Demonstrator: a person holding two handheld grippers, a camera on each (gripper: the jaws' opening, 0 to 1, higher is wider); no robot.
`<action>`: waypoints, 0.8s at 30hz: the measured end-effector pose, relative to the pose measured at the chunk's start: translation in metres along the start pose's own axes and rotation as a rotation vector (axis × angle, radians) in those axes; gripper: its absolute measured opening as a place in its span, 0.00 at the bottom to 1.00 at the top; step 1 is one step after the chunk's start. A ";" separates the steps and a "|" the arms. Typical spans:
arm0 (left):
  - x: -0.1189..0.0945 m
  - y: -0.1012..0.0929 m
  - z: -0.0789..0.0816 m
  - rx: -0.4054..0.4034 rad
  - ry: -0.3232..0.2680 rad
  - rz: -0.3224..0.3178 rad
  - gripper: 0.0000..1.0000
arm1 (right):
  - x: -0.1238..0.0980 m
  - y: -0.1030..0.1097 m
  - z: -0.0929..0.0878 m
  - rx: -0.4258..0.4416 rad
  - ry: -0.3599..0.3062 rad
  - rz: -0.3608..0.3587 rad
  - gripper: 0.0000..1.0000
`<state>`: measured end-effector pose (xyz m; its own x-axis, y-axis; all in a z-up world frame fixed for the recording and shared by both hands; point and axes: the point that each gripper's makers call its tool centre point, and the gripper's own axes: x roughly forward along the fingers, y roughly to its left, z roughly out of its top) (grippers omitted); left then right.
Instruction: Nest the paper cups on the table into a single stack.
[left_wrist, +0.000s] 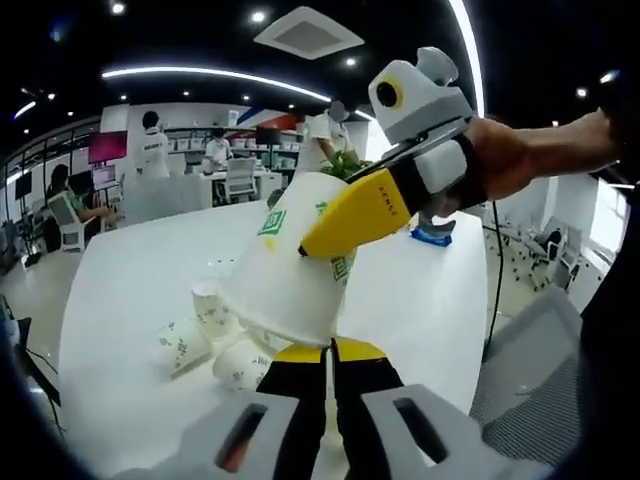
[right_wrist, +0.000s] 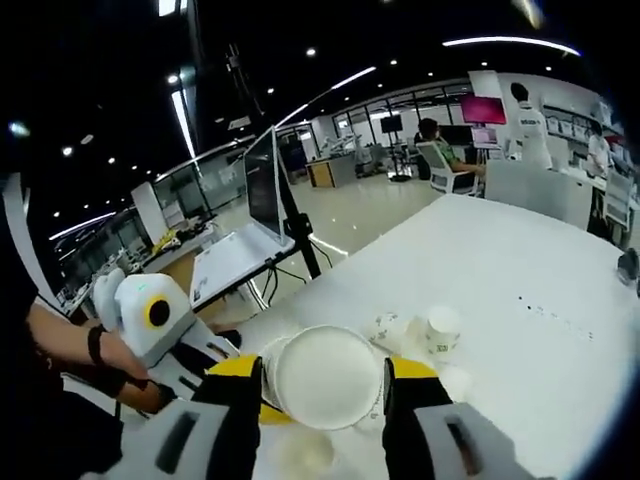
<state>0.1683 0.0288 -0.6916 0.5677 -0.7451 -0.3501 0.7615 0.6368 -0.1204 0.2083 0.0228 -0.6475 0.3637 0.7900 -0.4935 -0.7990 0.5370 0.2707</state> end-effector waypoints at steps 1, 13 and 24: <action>-0.001 0.000 0.001 -0.001 0.000 0.001 0.00 | -0.001 -0.001 -0.001 0.002 -0.002 -0.005 0.47; -0.010 -0.002 0.000 0.045 0.006 -0.001 0.00 | 0.001 0.012 -0.007 0.054 -0.012 0.038 0.46; -0.015 -0.006 0.004 0.082 0.001 0.000 0.00 | 0.003 0.021 0.010 0.170 -0.085 0.116 0.37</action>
<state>0.1564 0.0355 -0.6815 0.5674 -0.7449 -0.3509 0.7847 0.6183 -0.0437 0.1972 0.0394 -0.6353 0.3191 0.8675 -0.3815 -0.7480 0.4777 0.4607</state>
